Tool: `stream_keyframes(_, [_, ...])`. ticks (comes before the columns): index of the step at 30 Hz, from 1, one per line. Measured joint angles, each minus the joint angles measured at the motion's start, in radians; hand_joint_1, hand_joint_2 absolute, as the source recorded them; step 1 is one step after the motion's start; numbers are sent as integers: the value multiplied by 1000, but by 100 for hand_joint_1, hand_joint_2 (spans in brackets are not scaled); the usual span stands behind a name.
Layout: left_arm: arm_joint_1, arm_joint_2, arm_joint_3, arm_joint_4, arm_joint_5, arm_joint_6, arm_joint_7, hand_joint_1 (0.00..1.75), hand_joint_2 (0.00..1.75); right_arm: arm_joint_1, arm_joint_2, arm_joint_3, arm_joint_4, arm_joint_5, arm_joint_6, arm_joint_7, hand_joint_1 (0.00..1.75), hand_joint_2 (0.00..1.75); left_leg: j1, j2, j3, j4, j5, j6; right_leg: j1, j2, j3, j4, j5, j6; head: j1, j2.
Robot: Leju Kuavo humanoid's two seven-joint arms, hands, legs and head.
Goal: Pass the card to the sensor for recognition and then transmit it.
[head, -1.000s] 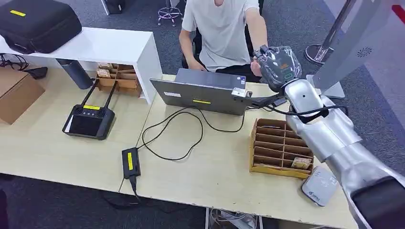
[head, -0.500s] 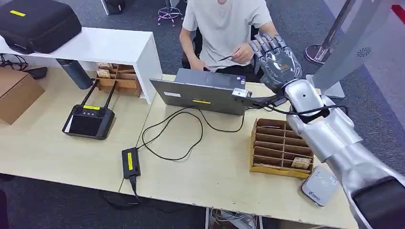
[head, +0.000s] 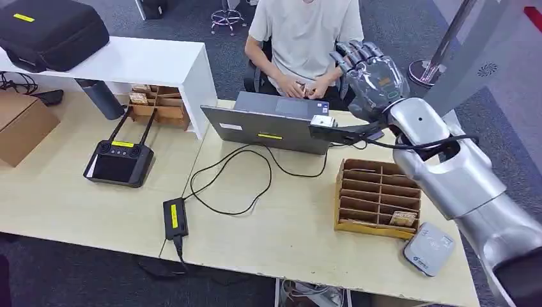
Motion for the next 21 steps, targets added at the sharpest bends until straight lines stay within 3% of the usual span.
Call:
stream_keyframes(11, [8, 0, 18, 0, 5, 4, -3, 0, 175, 13, -80, 23, -132, -95, 90, 19, 0, 175, 0, 0, 0, 0, 0, 0, 0, 0, 0, 0, 0, 0, 0, 0])
stream_keyframes(16, [11, 0, 22, 0, 8, 9, -8, 0, 175, 13, -99, 31, -171, -160, 182, 36, 0, 175, 0, 0, 0, 0, 0, 0, 0, 0, 0, 0, 0, 0, 0, 0])
stream_keyframes(21, [13, 0, 27, 0, 8, 10, -10, 0, 175, 33, -119, 47, -200, -190, 190, 43, 0, 175, 0, 0, 0, 0, 0, 0, 0, 0, 0, 0, 0, 0, 0, 0])
